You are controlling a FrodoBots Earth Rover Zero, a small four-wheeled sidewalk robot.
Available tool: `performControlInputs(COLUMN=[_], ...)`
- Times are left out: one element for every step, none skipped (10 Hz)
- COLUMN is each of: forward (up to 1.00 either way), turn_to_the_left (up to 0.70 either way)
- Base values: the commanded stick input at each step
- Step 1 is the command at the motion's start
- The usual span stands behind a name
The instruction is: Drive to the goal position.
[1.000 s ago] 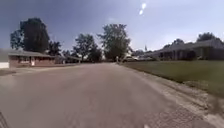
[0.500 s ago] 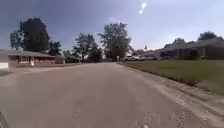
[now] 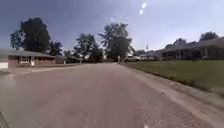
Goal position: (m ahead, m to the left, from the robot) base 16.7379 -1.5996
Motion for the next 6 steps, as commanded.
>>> performControlInputs(forward=[0.70,0.70,0.70,0.70,0.70,0.70], turn_to_the_left=[0.00,0.00,0.00,0.00,0.00,0.00])
